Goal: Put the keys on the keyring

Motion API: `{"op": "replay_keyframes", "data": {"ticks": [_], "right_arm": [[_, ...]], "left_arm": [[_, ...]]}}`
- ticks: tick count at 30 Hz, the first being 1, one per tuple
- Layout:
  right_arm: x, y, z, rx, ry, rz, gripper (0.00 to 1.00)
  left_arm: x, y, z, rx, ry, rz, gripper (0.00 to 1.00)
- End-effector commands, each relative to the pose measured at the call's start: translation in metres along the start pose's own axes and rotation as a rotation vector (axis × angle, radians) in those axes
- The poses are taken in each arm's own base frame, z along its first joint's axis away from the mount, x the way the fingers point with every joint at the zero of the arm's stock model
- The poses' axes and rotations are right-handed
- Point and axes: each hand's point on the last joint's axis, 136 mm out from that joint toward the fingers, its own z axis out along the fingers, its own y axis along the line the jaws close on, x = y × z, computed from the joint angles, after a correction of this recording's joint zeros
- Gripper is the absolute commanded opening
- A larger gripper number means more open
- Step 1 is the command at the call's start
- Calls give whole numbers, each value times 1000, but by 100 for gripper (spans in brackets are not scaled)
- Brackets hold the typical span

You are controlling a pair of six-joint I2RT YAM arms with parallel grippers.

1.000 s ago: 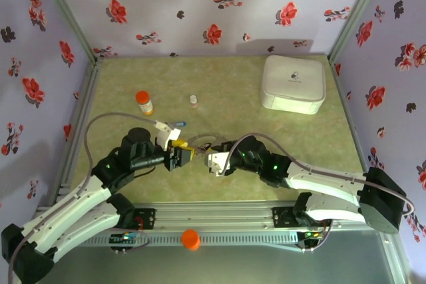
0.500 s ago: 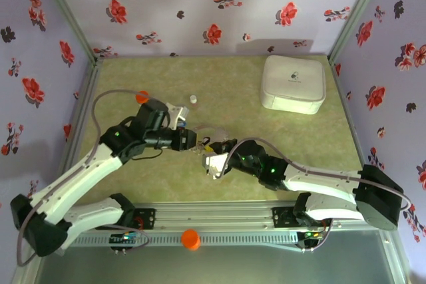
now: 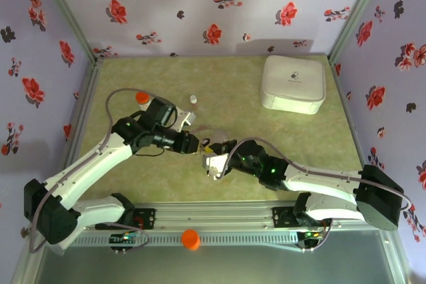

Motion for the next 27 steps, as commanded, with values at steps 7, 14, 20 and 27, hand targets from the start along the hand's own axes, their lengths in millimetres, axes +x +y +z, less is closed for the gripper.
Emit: {"op": "replay_keyframes", "data": {"ticks": [7, 14, 20, 27], "right_arm": [[-14, -9, -5, 33, -53, 18, 0], [-12, -9, -4, 35, -44, 13, 0], [-12, -8, -3, 30, -42, 9, 0], [-12, -10, -1, 40, -41, 13, 0]], "left_arm": [[-14, -8, -8, 45, -24, 48, 26], [-15, -6, -12, 38, -27, 45, 27], [-11, 0, -3, 16, 39, 11, 29], [-1, 2, 6, -1, 124, 8, 27]]}}
